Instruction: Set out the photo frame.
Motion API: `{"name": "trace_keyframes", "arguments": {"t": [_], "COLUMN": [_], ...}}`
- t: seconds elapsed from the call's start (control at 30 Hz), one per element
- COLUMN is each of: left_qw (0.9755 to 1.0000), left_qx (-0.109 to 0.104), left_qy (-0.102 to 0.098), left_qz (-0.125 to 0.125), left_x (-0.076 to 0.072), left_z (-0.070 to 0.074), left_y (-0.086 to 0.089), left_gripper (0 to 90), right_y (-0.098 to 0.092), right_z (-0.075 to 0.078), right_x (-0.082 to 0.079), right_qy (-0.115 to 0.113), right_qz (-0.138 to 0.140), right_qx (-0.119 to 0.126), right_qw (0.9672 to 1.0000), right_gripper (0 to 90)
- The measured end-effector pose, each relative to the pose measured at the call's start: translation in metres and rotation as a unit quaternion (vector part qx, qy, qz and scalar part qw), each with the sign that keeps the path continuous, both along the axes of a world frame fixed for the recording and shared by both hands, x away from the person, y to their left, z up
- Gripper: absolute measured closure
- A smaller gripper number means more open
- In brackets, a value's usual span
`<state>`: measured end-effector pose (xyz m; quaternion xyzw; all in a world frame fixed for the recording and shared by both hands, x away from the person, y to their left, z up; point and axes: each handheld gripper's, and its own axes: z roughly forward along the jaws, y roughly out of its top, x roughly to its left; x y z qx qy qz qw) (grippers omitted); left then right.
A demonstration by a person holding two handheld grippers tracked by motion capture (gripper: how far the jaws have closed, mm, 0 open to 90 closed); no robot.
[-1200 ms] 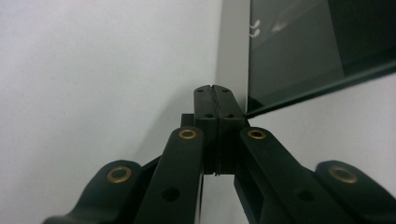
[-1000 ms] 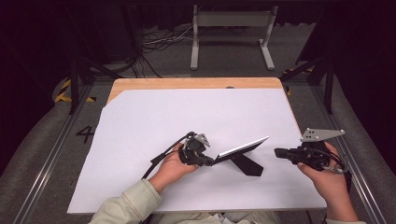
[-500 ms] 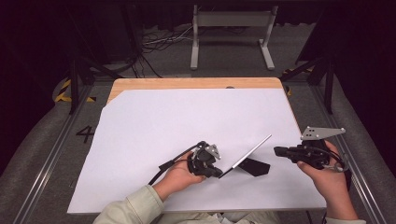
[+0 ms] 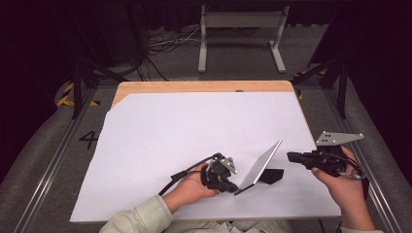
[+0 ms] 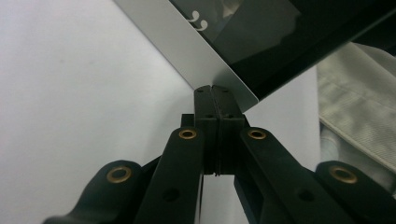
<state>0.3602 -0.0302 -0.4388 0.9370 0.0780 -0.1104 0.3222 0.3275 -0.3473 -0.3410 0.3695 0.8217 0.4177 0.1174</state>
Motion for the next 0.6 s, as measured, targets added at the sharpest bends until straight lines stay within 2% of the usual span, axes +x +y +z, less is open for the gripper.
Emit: {"name": "trace_keyframes", "arguments": {"t": [0.3, 0.6], "left_qw": [0.9991, 0.9983], "left_qx": [-0.005, -0.008], "left_qy": [0.002, 0.001], "left_qz": [-0.041, -0.057], "left_x": [-0.011, -0.016], "left_z": [-0.001, -0.002], "left_y": [-0.011, -0.021], "left_gripper": [90.0, 90.0], "right_y": [0.000, -0.003], "right_z": [0.000, 0.000], "right_x": [-0.001, -0.005], "right_qy": [0.003, 0.004], "right_qz": [-0.001, -0.008], "right_qx": [0.001, 0.003], "right_qw": [1.0000, 1.0000], "right_gripper": [90.0, 90.0]}}
